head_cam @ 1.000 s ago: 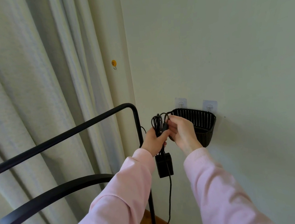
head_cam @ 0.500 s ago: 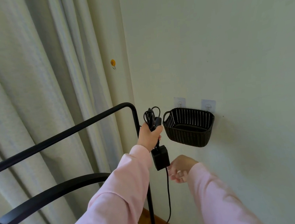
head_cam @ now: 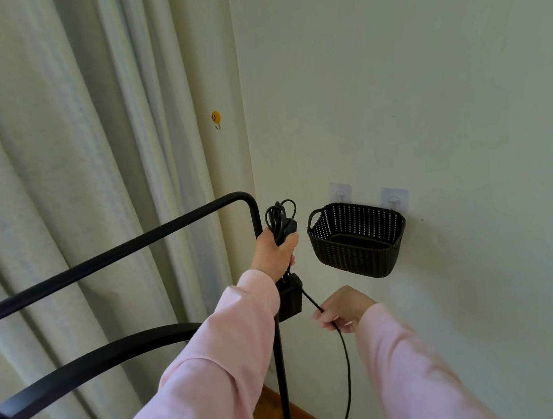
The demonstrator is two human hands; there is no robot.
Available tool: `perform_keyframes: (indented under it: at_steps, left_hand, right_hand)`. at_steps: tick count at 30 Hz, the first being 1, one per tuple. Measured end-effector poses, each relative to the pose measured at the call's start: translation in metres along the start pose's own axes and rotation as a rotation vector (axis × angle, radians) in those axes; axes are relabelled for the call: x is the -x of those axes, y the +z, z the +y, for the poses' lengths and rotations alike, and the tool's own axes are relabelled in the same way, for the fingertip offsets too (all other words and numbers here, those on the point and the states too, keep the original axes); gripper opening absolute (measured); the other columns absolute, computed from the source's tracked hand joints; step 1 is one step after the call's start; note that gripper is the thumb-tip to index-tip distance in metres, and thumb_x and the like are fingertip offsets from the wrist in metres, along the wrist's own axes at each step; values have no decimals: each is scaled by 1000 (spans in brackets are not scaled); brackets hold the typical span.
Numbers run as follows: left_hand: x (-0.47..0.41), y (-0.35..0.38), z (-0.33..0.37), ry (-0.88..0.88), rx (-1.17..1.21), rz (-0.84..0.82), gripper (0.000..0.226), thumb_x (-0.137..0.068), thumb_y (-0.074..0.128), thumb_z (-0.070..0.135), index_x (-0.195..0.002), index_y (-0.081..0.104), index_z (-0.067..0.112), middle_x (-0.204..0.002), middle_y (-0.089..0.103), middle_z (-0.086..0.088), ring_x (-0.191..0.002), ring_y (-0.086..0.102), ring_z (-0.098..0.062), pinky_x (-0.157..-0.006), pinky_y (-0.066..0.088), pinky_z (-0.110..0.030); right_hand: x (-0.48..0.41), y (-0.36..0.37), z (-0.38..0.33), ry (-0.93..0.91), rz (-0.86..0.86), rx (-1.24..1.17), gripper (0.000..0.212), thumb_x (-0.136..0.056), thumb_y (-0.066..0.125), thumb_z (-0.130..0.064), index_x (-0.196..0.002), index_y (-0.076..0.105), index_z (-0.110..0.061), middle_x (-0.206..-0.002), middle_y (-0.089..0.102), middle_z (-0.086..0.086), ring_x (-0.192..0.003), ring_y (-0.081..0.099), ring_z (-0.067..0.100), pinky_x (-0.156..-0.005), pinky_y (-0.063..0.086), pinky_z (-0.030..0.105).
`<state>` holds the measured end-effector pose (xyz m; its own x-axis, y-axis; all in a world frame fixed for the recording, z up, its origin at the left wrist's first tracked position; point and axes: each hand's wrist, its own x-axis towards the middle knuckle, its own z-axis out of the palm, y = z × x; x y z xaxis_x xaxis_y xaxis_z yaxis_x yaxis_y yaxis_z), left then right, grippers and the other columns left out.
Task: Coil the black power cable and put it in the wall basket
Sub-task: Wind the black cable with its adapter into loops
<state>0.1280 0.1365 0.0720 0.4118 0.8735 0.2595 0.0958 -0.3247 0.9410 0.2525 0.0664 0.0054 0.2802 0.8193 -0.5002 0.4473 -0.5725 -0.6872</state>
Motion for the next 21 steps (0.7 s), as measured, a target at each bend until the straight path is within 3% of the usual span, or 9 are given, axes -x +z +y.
perform_keyframes:
  at_steps: [3, 5, 7, 10, 13, 17, 21]
  left_hand:
    - [2, 1, 3, 5, -65, -77, 17, -90, 50, 15, -75, 45, 19, -59, 45, -2, -50, 43, -13, -42, 41, -13]
    - [3, 5, 2, -3, -111, -123, 21, -91, 51, 16, -72, 44, 23, -59, 45, 0, -51, 43, -13, -45, 40, -15]
    - [3, 8, -1, -3, -166, -146, 19, -90, 51, 18, -73, 44, 24, -61, 49, 2, -54, 49, -12, -53, 43, -20]
    - [4, 11, -6, -12, -206, -176, 9, -90, 52, 21, -82, 48, 20, -67, 55, 5, -59, 57, -9, -62, 46, -25]
    - [5, 14, -8, -30, -181, -195, 9, -90, 53, 19, -82, 48, 18, -67, 58, 2, -60, 58, -11, -64, 47, -26]
    - [5, 18, -9, -17, -187, -199, 8, -90, 53, 18, -88, 51, 10, -65, 55, 1, -57, 51, -13, -57, 45, -24]
    - [4, 19, -9, -7, -187, -198, 12, -91, 53, 17, -93, 53, 6, -67, 53, 0, -54, 46, -12, -50, 42, -18]
  right_hand:
    - [4, -5, -16, -3, -8, 242, 18, -88, 51, -5, -80, 53, -20, -61, 41, 0, -52, 34, 9, -48, 29, 16]
    - [6, -8, -23, -42, 85, 276, 13, -86, 52, -5, -83, 62, -13, -61, 38, -1, -51, 30, 9, -46, 27, 17]
    - [5, -11, -23, -138, 234, 107, 22, -79, 59, 2, -97, 71, 4, -65, 47, 1, -53, 35, 8, -50, 31, 19]
    - [13, -16, -25, -276, 360, -71, 25, -75, 62, 7, -96, 74, 0, -71, 60, 3, -60, 46, 5, -57, 38, 19]
    - [17, -21, -33, -352, 468, -118, 17, -76, 61, 3, -86, 75, 0, -74, 64, 8, -60, 49, 9, -66, 42, 27]
    - [21, -26, -41, -362, 486, -181, 15, -78, 58, 3, -76, 73, 4, -62, 63, 10, -51, 48, 15, -51, 42, 23]
    - [25, -31, -45, -404, 486, -225, 18, -77, 55, 7, -78, 73, 6, -58, 60, 9, -50, 47, 14, -50, 41, 21]
